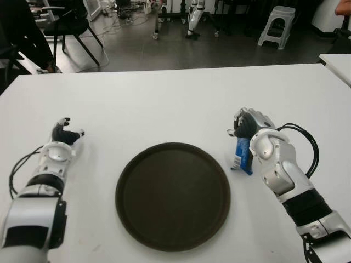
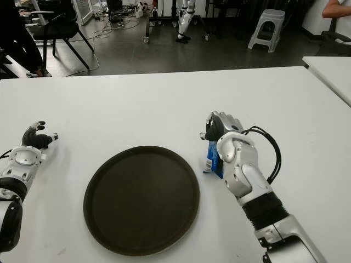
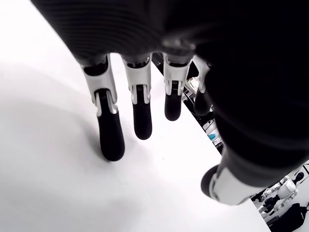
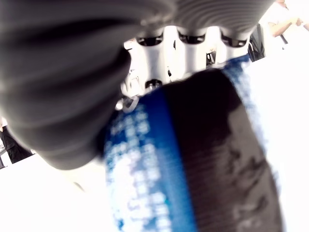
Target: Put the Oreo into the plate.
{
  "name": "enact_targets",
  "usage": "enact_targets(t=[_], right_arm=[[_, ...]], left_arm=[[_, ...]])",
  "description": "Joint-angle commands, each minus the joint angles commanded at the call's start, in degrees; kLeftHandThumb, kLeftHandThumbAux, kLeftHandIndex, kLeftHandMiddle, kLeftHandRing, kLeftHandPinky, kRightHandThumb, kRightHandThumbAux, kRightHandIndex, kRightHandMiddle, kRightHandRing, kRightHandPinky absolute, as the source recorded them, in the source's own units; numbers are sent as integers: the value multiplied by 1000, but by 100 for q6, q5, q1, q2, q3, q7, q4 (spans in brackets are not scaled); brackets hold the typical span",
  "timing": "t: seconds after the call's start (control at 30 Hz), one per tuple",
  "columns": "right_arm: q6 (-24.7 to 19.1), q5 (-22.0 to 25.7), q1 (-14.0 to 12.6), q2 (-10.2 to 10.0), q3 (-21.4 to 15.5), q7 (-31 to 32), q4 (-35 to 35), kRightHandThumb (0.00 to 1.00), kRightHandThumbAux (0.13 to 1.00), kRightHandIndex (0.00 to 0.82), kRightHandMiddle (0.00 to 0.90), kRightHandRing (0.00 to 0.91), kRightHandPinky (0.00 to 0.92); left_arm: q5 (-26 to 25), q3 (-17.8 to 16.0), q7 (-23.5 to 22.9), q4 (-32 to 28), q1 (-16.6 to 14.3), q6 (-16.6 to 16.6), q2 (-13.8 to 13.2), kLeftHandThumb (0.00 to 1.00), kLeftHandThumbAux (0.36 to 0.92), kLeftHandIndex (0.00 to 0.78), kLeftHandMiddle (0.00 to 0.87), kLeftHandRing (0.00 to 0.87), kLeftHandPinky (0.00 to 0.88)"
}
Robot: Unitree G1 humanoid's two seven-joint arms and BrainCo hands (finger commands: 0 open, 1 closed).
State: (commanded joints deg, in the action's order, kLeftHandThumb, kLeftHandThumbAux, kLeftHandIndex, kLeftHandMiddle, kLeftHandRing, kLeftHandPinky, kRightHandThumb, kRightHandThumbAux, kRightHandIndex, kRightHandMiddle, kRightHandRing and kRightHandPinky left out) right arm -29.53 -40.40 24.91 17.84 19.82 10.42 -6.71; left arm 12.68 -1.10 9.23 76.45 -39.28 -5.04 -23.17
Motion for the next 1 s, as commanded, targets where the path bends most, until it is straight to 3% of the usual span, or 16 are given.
enact_targets(t=[0.3, 0.67, 1.0], right_arm=[[77, 43, 16, -59, -63, -2, -10, 365, 776, 656, 801, 808, 806], [61, 20, 110, -66, -73, 62, 44, 301, 793, 656, 796, 808, 805], [230, 93, 196, -98, -173, -74, 57, 326, 794, 656, 803, 808, 804]], left_arm=[[41, 47, 45, -4, 0, 2, 0, 229, 759, 51, 134, 181, 211], [13, 21, 29, -4, 1, -3, 6, 219, 758, 54, 140, 179, 188], [14, 29, 9, -9, 11, -46, -3, 215, 754, 41, 129, 179, 213]])
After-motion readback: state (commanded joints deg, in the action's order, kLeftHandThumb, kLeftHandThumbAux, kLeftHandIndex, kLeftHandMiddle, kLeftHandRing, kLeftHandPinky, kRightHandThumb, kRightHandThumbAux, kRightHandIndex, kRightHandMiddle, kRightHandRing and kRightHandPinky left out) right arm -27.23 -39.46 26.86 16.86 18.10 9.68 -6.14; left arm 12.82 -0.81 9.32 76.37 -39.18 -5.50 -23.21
